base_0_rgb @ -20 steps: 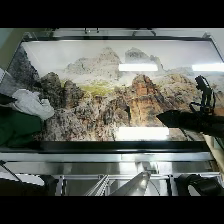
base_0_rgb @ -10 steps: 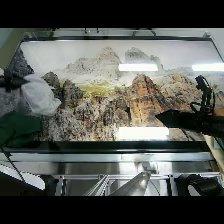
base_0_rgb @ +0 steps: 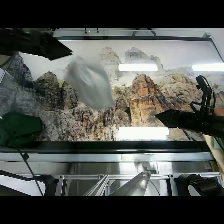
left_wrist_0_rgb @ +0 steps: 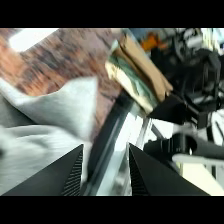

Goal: Fold the shirts.

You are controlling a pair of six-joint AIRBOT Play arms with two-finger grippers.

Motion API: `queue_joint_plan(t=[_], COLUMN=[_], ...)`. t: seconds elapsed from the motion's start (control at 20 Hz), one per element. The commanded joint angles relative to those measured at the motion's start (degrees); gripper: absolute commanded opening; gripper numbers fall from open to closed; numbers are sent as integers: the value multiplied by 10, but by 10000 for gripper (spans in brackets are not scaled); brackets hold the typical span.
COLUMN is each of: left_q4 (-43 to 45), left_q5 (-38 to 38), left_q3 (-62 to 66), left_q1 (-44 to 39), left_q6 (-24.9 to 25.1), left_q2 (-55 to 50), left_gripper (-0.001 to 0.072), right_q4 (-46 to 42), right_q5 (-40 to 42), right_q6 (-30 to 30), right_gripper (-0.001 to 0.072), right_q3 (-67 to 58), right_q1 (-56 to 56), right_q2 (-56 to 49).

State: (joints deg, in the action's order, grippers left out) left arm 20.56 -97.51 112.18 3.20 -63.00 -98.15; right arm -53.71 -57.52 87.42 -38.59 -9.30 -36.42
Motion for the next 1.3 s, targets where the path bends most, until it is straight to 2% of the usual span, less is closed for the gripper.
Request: queue_joint_plan(t=[0.0,0.15,0.2,0.25,0.3,0.4,0.5,0.55,0.75,0.85,1.0,1.25], left_q4=[90,205,240,275,304,338,338,338,332,300,214,292], left_q5=[2,-2,-3,-4,-5,-3,14,22,48,46,46,79], left_q3=[1,1,1,1,1,0,-27,-52,-135,-150,-159,-158], left_q1=[-119,-170,-174,-173,-168,-152,-129,-119,-82,-71,-69,-88], left_q6=[-1,-32,-36,-42,-46,-59,-63,-63,-60,-57,-21,-18], left_q2=[-8,-30,-35,-40,-46,-62,-76,-82,-115,-141,-176,-195], left_gripper=[297,296,296,296,296,297,307,337,337,338,338,337], right_q4=[0,0,0,0,0,0,9,21,30,35,37,56], right_q5=[-2,-16,-17,-16,-16,-2,36,62,139,139,136,125], right_q6=[0,0,0,-1,-7,-9,-36,-50,-61,-60,-60,-56], right_gripper=[14,26,153,455,501,501,501,502,501,500,499,500], right_q3=[0,0,0,0,0,0,0,-3,-65,-131,-225,-281], right_q1=[-1,-1,-1,-1,-1,-1,-1,-1,3,15,28,28], right_q2=[0,-1,-5,-17,-32,-87,-150,-181,-313,-388,-494,-593])
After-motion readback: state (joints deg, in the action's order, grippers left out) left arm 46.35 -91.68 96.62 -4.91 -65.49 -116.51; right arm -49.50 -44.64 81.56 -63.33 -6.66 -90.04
